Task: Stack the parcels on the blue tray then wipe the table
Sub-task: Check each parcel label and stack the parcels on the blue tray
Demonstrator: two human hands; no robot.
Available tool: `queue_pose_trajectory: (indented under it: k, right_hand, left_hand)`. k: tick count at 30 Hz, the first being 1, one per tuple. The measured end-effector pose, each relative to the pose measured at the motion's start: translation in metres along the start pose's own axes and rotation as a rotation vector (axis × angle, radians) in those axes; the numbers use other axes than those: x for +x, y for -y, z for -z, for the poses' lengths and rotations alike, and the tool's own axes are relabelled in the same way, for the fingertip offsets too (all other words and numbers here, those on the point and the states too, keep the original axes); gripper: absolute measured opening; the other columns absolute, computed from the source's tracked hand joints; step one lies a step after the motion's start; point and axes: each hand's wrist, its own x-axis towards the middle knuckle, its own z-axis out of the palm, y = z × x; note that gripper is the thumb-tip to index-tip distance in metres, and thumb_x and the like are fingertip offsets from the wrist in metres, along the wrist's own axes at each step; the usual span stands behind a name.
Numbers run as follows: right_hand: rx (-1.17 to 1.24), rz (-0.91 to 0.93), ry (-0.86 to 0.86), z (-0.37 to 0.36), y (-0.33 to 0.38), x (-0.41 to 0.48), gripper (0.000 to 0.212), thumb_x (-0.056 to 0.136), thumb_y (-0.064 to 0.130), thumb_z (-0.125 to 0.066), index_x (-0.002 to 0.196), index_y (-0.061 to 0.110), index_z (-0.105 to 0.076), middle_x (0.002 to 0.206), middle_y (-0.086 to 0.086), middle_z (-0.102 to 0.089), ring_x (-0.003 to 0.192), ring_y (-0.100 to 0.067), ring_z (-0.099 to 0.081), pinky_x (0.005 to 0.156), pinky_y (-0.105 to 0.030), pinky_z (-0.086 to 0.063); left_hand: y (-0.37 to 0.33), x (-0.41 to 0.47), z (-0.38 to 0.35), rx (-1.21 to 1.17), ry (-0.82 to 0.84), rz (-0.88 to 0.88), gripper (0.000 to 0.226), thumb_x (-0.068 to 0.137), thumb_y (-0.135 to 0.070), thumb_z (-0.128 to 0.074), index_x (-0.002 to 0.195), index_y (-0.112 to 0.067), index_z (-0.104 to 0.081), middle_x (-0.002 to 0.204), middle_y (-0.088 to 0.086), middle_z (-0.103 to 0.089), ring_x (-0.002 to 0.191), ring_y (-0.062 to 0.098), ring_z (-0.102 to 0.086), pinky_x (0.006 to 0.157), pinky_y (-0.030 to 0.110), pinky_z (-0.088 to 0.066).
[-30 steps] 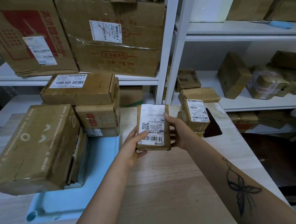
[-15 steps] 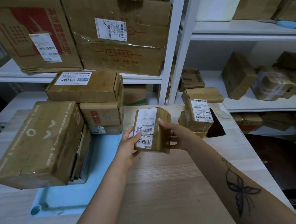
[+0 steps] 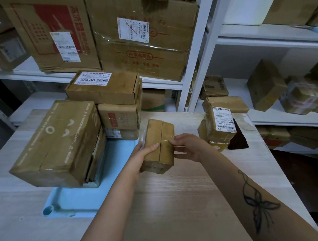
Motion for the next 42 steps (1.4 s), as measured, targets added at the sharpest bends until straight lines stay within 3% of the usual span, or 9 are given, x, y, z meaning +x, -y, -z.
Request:
queue_pose_trajectory:
  k: [3, 6, 10, 13, 18, 26, 33, 38, 42]
  right_hand:
    - [-0.021, -0.018, 0.041, -0.008, -0.001, 0.002, 0.035, 0.087, 0.01, -0.066, 0.119, 0.007, -0.055, 0.12, -0.011, -0.057, 0.108, -0.027, -0.055, 0.071, -0.038, -0.055]
    - [-0.064, -0.038, 0.1, -0.019, -0.002, 0.004, 0.042, 0.092, 0.015, -0.061, 0.131, 0.008, -0.05, 0.128, -0.012, -0.054, 0.109, -0.028, -0.055, 0.08, -0.044, -0.054]
    - [-0.123, -0.05, 0.158, -0.038, -0.001, 0.005, 0.037, 0.097, 0.017, -0.052, 0.133, 0.011, -0.046, 0.119, -0.01, -0.055, 0.105, -0.028, -0.055, 0.087, -0.046, -0.05]
    - [-0.148, -0.049, 0.187, -0.048, -0.002, 0.008, 0.044, 0.097, 0.019, -0.053, 0.138, 0.014, -0.04, 0.121, -0.011, -0.057, 0.103, -0.029, -0.058, 0.085, -0.047, -0.051]
    - [-0.184, -0.051, 0.201, -0.059, -0.002, 0.013, 0.037, 0.099, 0.023, -0.048, 0.135, 0.019, -0.041, 0.106, -0.008, -0.055, 0.108, -0.029, -0.052, 0.095, -0.051, -0.046]
    - [-0.258, -0.062, 0.257, -0.084, -0.007, 0.02, 0.019, 0.098, 0.027, -0.047, 0.115, 0.02, -0.05, 0.098, 0.001, -0.055, 0.106, -0.025, -0.052, 0.098, -0.044, -0.041]
    - [-0.282, -0.101, 0.306, -0.104, -0.022, 0.029, 0.037, 0.098, 0.035, -0.045, 0.13, 0.017, -0.052, 0.121, 0.001, -0.052, 0.116, -0.024, -0.051, 0.105, -0.041, -0.035]
    - [-0.208, -0.114, 0.319, -0.108, -0.026, 0.032, 0.025, 0.099, 0.033, -0.042, 0.117, 0.022, -0.054, 0.12, 0.005, -0.056, 0.086, -0.012, -0.055, 0.105, -0.039, -0.033]
    - [-0.187, -0.119, 0.332, -0.109, -0.026, 0.033, 0.026, 0.098, 0.03, -0.044, 0.121, 0.024, -0.053, 0.132, 0.005, -0.053, 0.108, -0.019, -0.054, 0.107, -0.039, -0.031]
  left_hand:
    - [0.002, -0.003, 0.009, -0.035, -0.073, -0.019, 0.076, 0.056, -0.04, -0.082, 0.123, -0.018, -0.054, 0.11, 0.007, -0.067, 0.098, 0.025, -0.065, 0.074, 0.035, -0.054]
    - [-0.001, -0.007, 0.015, -0.039, -0.223, -0.063, 0.04, 0.068, -0.03, -0.079, 0.098, -0.027, -0.053, 0.098, -0.002, -0.062, 0.094, 0.021, -0.062, 0.088, 0.04, -0.052]
    - [-0.003, -0.006, 0.027, 0.133, -0.36, -0.067, 0.102, 0.029, -0.056, -0.085, 0.121, -0.03, -0.052, 0.12, 0.0, -0.061, 0.107, 0.023, -0.06, 0.095, 0.044, -0.05]
    - [0.002, -0.004, 0.036, 0.236, -0.458, -0.025, 0.119, 0.024, -0.066, -0.081, 0.133, -0.034, -0.043, 0.133, 0.003, -0.051, 0.119, 0.029, -0.051, 0.099, 0.047, -0.045]
    - [-0.001, -0.013, 0.041, 0.474, -0.581, -0.023, 0.115, 0.047, -0.062, -0.077, 0.145, -0.033, -0.026, 0.148, 0.007, -0.032, 0.134, 0.031, -0.03, 0.11, 0.046, -0.029]
    - [0.002, -0.019, 0.04, 0.811, -0.747, -0.039, 0.094, 0.063, -0.063, -0.07, 0.143, -0.034, -0.028, 0.146, 0.01, -0.03, 0.133, 0.033, -0.027, 0.105, 0.046, -0.023]
    - [0.017, -0.013, 0.035, 1.114, -0.866, -0.089, 0.082, 0.075, -0.064, -0.056, 0.144, -0.03, -0.025, 0.15, 0.014, -0.018, 0.134, 0.034, -0.021, 0.104, 0.045, -0.022]
    - [0.023, -0.009, 0.033, 1.238, -0.799, -0.093, 0.089, 0.079, -0.059, -0.052, 0.149, -0.025, -0.009, 0.154, 0.019, -0.001, 0.14, 0.034, -0.005, 0.11, 0.05, -0.012]
    - [0.027, -0.008, 0.037, 1.255, -0.757, -0.078, 0.097, 0.077, -0.054, -0.058, 0.15, -0.023, -0.003, 0.154, 0.023, 0.003, 0.142, 0.036, -0.001, 0.113, 0.047, -0.005]
